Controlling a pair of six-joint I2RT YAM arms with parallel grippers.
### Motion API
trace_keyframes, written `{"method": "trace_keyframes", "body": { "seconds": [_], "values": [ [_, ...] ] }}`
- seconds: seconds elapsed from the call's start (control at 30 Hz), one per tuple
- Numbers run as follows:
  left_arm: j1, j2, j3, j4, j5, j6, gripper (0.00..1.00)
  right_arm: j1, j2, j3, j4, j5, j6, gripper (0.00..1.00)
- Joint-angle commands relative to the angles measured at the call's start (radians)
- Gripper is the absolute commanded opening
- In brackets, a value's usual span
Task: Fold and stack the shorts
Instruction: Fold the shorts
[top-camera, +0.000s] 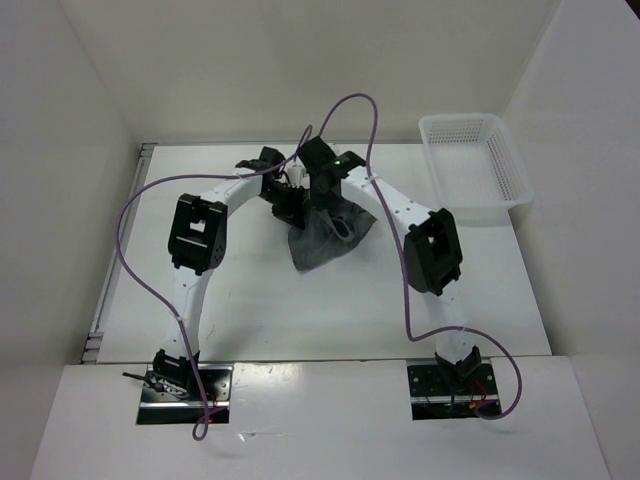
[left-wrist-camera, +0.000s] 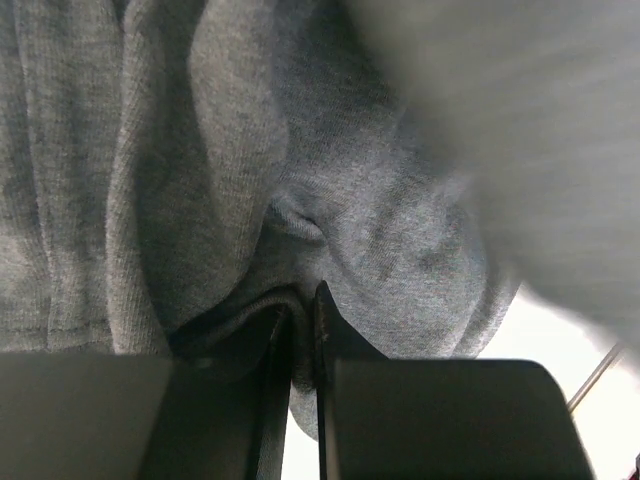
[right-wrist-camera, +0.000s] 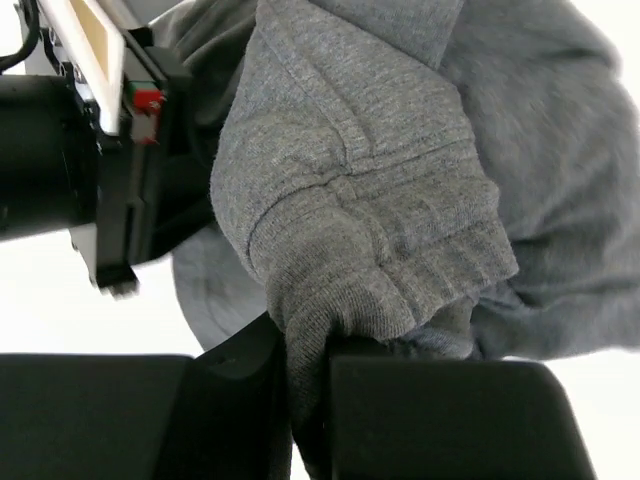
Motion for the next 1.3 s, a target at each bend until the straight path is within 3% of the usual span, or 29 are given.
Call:
{"method": "trace_keyframes", "body": {
  "seconds": [0.0, 0.1, 0.23, 0.3, 0.33, 0.47, 0.57, 0.67, 0.77, 0.87, 1.0, 1.17, 1.27],
  "values": [
    [-0.01, 0.048, 0.005, -0.014, -0.057, 0.013, 0.15, 0.027, 0.068, 0.127, -0.018, -0.021, 0.094, 0.0],
    [0.012, 0.037, 0.014, -0.014, -0.068, 0.013, 0.15, 0.055, 0.108, 0.168, -0.018, -0.002, 0.125, 0.0],
    [0.073, 0.028, 0.014, -0.014, -0.077, 0.013, 0.25, 0.092, 0.133, 0.158, 0.002, 0.011, 0.116, 0.02],
    [0.099, 0.019, 0.014, -0.023, -0.077, 0.013, 0.3, 0.092, 0.133, 0.158, 0.054, -0.004, 0.081, 0.2],
    [0.122, 0.01, 0.014, -0.023, -0.077, 0.013, 0.4, 0.092, 0.133, 0.168, 0.071, -0.036, 0.049, 0.34],
    [0.179, -0.01, 0.023, -0.034, -0.086, 0.013, 0.54, 0.119, 0.092, 0.168, 0.162, -0.161, -0.05, 0.49],
    [0.231, -0.041, 0.023, -0.034, -0.086, 0.013, 0.59, 0.185, 0.015, 0.116, 0.237, -0.195, -0.203, 0.55],
    [0.263, -0.062, 0.068, -0.072, -0.077, 0.013, 0.63, 0.221, -0.072, 0.06, 0.286, -0.302, -0.306, 0.56],
    [0.274, -0.125, 0.079, -0.092, -0.068, 0.013, 0.66, 0.221, -0.157, -0.004, 0.286, -0.282, -0.375, 0.56],
    [0.274, -0.22, 0.047, -0.101, -0.03, 0.013, 0.69, 0.157, -0.27, -0.171, 0.364, -0.17, -0.477, 0.54],
    [0.184, -0.282, 0.007, -0.115, 0.005, 0.013, 0.74, 0.071, -0.364, -0.442, 0.475, -0.147, -0.684, 0.53],
    [0.141, -0.273, -0.071, -0.126, -0.143, 0.013, 0.73, 0.07, -0.41, -0.593, 0.6, -0.352, -0.927, 0.5],
    [0.141, -0.273, -0.107, -0.117, -0.143, 0.013, 0.69, 0.086, -0.386, -0.606, 0.639, -0.396, -0.955, 0.5]
  ]
}}
